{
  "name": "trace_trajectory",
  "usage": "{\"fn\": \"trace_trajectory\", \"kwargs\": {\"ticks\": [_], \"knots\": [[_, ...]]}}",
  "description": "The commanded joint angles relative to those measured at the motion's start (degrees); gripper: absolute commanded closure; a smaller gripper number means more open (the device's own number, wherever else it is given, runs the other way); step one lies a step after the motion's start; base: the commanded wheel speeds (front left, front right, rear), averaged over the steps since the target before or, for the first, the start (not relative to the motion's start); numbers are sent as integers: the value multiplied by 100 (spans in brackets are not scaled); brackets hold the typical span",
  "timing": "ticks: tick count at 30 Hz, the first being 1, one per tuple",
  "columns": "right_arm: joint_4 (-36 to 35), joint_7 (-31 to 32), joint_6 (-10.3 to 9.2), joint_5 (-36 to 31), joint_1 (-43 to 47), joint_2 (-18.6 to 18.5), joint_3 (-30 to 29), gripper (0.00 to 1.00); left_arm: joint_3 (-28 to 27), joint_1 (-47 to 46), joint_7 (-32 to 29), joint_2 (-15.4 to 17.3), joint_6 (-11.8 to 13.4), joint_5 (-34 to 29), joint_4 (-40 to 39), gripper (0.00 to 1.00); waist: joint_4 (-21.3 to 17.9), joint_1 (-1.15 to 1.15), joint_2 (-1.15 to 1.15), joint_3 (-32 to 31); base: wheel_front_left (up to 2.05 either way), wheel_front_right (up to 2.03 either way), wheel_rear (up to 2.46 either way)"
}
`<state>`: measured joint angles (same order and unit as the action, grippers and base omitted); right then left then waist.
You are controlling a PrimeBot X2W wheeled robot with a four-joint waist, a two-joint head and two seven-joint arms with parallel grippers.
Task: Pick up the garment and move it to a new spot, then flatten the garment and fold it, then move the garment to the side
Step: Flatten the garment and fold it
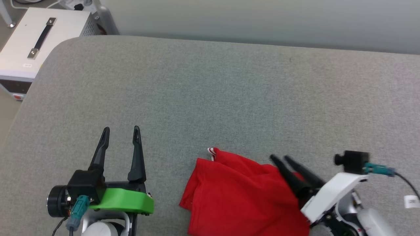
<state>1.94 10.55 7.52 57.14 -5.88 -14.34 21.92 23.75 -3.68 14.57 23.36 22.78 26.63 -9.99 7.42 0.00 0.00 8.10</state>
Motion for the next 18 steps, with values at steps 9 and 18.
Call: {"fn": "trace_trajectory", "kwargs": {"ticks": [9, 18], "knots": [[-22, -829, -3, -2414, 202, -4, -1468, 0, -91, 248, 2, 68, 62, 88, 132, 0, -353, 0, 0, -384, 0, 0, 0], [-651, -1042, -3, -3945, 484, 326, -2467, 0, -206, 477, 26, 49, -41, 182, 378, 0, -526, 0, 0, -692, 0, 0, 0]]}}
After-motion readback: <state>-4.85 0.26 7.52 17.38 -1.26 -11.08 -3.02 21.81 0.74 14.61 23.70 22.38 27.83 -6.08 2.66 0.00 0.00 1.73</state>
